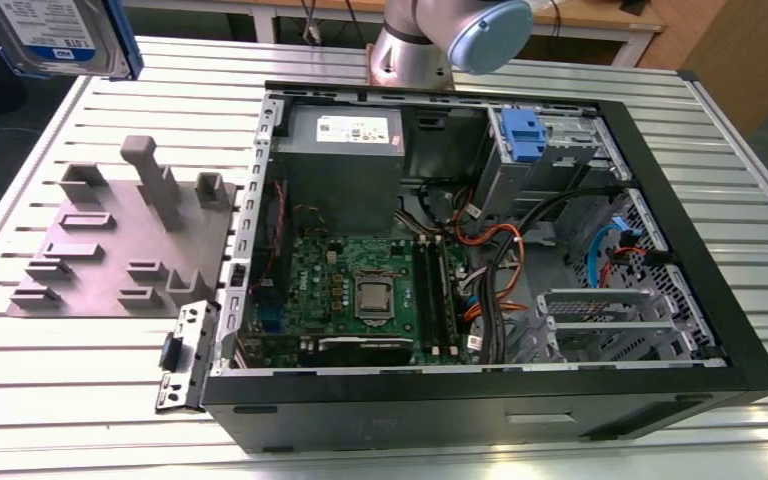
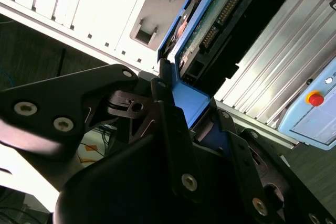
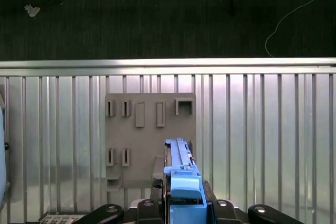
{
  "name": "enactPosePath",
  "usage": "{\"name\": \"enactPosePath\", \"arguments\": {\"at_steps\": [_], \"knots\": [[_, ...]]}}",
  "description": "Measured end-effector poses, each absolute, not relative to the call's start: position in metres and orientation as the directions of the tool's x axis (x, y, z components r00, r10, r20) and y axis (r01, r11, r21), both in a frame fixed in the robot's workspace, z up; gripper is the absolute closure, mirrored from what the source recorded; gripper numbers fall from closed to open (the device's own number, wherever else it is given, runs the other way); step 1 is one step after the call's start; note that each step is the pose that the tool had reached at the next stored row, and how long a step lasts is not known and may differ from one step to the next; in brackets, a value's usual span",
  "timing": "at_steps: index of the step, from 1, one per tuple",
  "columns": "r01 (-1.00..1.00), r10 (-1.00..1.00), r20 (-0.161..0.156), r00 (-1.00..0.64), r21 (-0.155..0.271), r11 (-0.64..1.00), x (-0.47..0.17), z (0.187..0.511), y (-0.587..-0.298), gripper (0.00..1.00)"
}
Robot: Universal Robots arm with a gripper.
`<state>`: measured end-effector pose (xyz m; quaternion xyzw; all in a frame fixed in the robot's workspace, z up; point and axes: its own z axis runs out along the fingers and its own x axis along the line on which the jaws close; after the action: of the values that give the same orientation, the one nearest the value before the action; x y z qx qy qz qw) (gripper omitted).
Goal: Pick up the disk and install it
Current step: 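Pick up the disk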
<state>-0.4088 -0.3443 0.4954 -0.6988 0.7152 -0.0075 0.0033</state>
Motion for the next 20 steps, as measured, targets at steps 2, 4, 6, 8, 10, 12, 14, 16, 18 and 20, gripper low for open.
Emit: {"name": "enactPosePath", "arguments": {"at_steps": [2, 4, 6, 8, 10, 12, 14, 16, 18, 20], "knots": [[-1.000, -1.000, 0.006, -0.023, -0.015, 0.023, -0.409, 0.495, -0.344, 0.64], [-1.000, -1.000, 0.006, -0.023, -0.015, 0.023, -0.409, 0.495, -0.345, 0.64], [-1.000, -1.000, 0.006, -0.023, -0.015, 0.023, -0.409, 0.495, -0.346, 0.64], [-1.000, -1.000, 0.006, -0.023, -0.015, 0.023, -0.409, 0.495, -0.347, 0.64], [-1.000, -1.000, 0.006, -0.023, -0.015, 0.023, -0.409, 0.495, -0.348, 0.64], [-1.000, -1.000, 0.006, -0.023, -0.015, 0.023, -0.408, 0.495, -0.349, 0.64], [-1.000, -1.000, 0.006, -0.023, -0.015, 0.023, -0.405, 0.495, -0.349, 0.64], [-1.000, -1.000, 0.006, -0.023, -0.015, 0.023, -0.404, 0.495, -0.350, 0.64], [-1.000, -1.000, 0.006, -0.023, -0.015, 0.023, -0.404, 0.495, -0.352, 0.64], [-1.000, -1.000, 0.006, -0.023, -0.015, 0.023, -0.404, 0.495, -0.355, 0.64]]}}
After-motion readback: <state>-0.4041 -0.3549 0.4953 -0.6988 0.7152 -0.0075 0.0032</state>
